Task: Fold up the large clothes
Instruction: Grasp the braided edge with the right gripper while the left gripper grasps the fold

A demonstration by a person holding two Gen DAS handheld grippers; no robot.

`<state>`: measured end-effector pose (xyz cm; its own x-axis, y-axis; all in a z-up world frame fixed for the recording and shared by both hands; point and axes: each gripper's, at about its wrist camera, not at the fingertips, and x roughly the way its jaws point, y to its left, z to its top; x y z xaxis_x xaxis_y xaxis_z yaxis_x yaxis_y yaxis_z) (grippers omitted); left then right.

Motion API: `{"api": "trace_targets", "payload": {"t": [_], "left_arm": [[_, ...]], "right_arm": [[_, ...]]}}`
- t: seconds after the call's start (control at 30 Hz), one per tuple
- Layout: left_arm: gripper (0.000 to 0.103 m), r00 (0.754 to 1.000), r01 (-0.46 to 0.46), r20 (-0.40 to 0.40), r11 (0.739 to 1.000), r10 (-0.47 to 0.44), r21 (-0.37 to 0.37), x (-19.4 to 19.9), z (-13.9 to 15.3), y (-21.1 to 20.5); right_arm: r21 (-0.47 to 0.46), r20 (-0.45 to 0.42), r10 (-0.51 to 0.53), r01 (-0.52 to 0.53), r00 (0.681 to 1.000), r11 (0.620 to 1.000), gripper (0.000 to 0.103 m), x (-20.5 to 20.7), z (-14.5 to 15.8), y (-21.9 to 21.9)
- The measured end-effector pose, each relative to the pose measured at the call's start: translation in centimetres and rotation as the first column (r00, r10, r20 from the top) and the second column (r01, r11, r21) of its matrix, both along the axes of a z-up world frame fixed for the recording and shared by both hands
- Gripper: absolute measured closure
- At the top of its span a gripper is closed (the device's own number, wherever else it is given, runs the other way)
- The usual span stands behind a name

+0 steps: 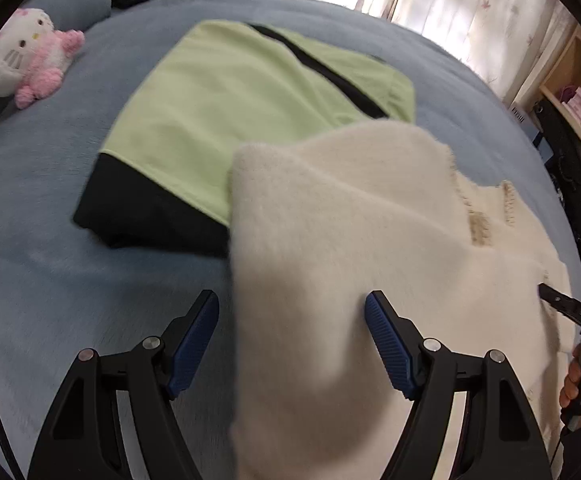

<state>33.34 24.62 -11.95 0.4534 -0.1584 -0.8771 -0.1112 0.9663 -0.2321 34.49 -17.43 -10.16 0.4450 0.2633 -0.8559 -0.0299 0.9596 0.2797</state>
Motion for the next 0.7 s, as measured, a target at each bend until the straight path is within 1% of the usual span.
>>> {"api": "trace_targets", "payload": {"t": [0.03, 0.07, 0.1, 0.13, 0.17, 0.2, 0.23, 0.3, 0.37, 0.4, 0.47, 0.53, 0.6, 0.63, 0.67, 0.7], "left_arm": [[0.03, 1.0, -0.003, -0.006, 1.0, 0.003, -0.002, 0.4, -0.4, 0.1], [0.04, 1.0, -0.009, -0.007, 1.0, 0.009, -0.015, 0.8, -0.7, 0.1], [0.05, 1.0, -0.009, 0.003, 0.999, 0.009, -0.041, 1.0, -0.8, 0.2], [0.065, 1.0, -0.014, 0.009, 0.998, 0.015, -0.053, 1.0, -0.7, 0.2], [0.081, 0.999, -0.039, 0.027, 0.999, 0.04, -0.033, 0.9, -0.3, 0.2], [0.089, 0.997, -0.044, 0.056, 0.999, 0.045, -0.025, 0.6, 0.2, 0.0], [0.091, 0.995, -0.041, 0.087, 0.999, 0.042, -0.02, 0.2, 0.8, -0.2], [0.092, 0.989, -0.041, 0.142, 0.999, 0.04, 0.007, -0.4, 2.0, -0.8], [0.093, 0.978, -0.044, 0.206, 0.998, 0.035, 0.039, -1.1, 3.6, -1.5], [0.093, 0.968, -0.052, 0.249, 0.997, 0.039, 0.049, -1.4, 4.5, -1.9], [0.093, 0.952, -0.074, 0.302, 0.996, 0.055, 0.054, -1.6, 5.6, -2.3], [0.093, 0.942, -0.101, 0.328, 0.993, 0.074, 0.067, -1.3, 5.9, -2.3], [0.093, 0.945, -0.127, 0.312, 0.989, 0.096, 0.079, -0.4, 4.8, -2.3], [0.093, 0.95, -0.134, 0.294, 0.988, 0.106, 0.077, -0.2, 4.2, -2.0], [0.093, 0.955, -0.141, 0.272, 0.987, 0.115, 0.077, 0.2, 3.3, -1.8], [0.092, 0.963, -0.143, 0.24, 0.987, 0.12, 0.08, 0.8, 2.1, -1.4]], "right_arm": [[-0.002, 0.012, 0.009, -0.009, 1.0, 1.0, 0.06, 0.0, 0.0, 0.2], [-0.015, 0.018, 0.018, -0.018, 1.0, 1.0, 0.06, 0.0, 0.0, 0.3], [-0.026, 0.029, 0.029, -0.029, 0.999, 0.999, 0.07, -0.2, 0.1, 0.4], [-0.051, 0.044, 0.04, -0.037, 0.998, 0.998, 0.08, -0.4, 0.2, 0.6], [-0.086, 0.057, 0.045, -0.04, 0.997, 0.996, 0.084, -0.6, 0.4, 0.8], [-0.108, 0.073, 0.051, -0.043, 0.996, 0.993, 0.089, -0.9, 0.7, 0.9], [-0.115, 0.088, 0.052, -0.041, 0.995, 0.992, 0.091, -1.2, 1.0, 0.9], [-0.12, 0.138, 0.052, -0.035, 0.989, 0.992, 0.092, -1.8, 2.2, 0.7], [-0.111, 0.212, 0.052, -0.029, 0.976, 0.993, 0.093, -2.2, 3.9, 0.9], [-0.106, 0.24, 0.051, -0.026, 0.97, 0.994, 0.093, -2.2, 4.5, 1.1], [-0.109, 0.313, 0.039, -0.005, 0.949, 0.994, 0.093, -1.9, 5.9, 1.5], [-0.111, 0.348, 0.015, 0.025, 0.937, 0.993, 0.093, -0.9, 6.3, 1.6], [-0.115, 0.323, -0.011, 0.051, 0.946, 0.992, 0.093, 0.8, 5.4, 1.6], [-0.129, 0.29, -0.019, 0.058, 0.957, 0.99, 0.092, 1.7, 4.4, 1.5], [-0.151, 0.235, -0.016, 0.053, 0.972, 0.987, 0.092, 2.8, 2.9, 1.6], [-0.183, 0.156, -0.013, 0.042, 0.988, 0.982, 0.091, 3.9, 1.0, 1.7]]}}
